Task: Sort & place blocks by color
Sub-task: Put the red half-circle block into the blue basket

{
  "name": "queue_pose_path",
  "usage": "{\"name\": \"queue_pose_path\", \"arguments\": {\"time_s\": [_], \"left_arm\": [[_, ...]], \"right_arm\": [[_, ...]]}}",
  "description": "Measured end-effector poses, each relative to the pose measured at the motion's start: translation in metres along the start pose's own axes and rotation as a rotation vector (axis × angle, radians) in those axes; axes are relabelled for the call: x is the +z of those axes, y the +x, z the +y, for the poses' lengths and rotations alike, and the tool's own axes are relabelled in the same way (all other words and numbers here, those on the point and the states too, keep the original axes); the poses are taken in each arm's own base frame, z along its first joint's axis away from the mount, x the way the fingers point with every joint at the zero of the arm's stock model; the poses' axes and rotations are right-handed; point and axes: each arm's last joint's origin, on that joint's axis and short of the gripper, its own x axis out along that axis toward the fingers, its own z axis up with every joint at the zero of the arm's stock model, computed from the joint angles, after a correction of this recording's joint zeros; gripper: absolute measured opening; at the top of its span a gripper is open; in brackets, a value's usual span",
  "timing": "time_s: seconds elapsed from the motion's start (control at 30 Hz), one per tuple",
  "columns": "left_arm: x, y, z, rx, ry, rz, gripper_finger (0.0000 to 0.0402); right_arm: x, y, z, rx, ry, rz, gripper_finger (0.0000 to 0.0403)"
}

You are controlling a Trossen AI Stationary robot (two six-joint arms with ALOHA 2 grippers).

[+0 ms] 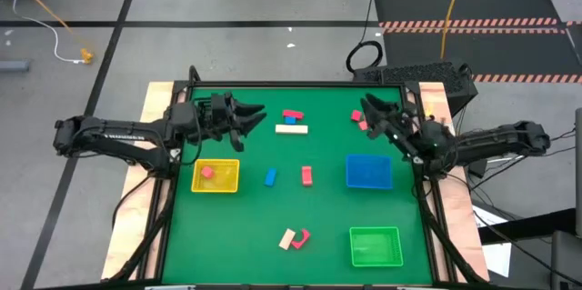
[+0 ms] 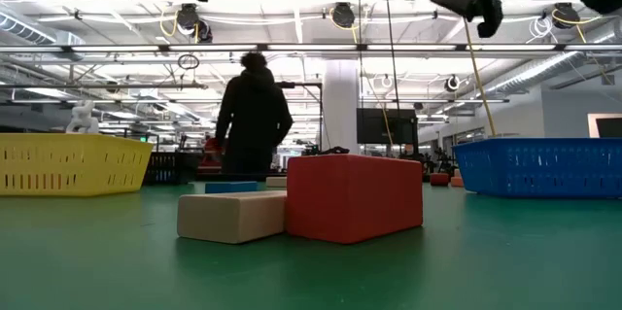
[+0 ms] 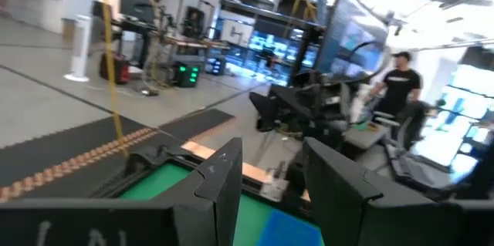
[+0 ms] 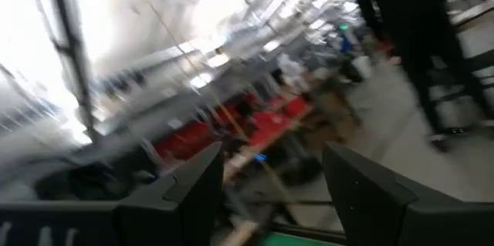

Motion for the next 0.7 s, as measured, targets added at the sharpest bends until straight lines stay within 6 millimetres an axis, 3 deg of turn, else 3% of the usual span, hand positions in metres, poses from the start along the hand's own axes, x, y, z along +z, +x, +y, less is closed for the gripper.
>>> {"name": "queue_pose_path", "arguments": {"time_s": [0.17, 0.33, 0.47, 0.7], "left_arm": [[0.005, 0.002, 0.012, 0.051, 0.039, -0.034, 0.0136], [0.008, 0.002, 0.021, 0.09, 0.006, -0.048, 0.0136], [0.008, 0.003, 0.024, 0.102, -0.011, -0.052, 0.0136], [0.01, 0.003, 0.029, 0.121, -0.018, -0.058, 0.0136]], "right_arm": [[0.006, 0.02, 0.0, -0.147, -0.204, 0.185, 0.0212], [0.011, 0.028, -0.012, -0.25, -0.274, 0.328, 0.0212], [0.009, 0.033, -0.027, -0.269, -0.208, 0.42, 0.0212], [-0.014, 0.044, -0.067, -0.515, 0.139, 0.622, 0.0212]]}}
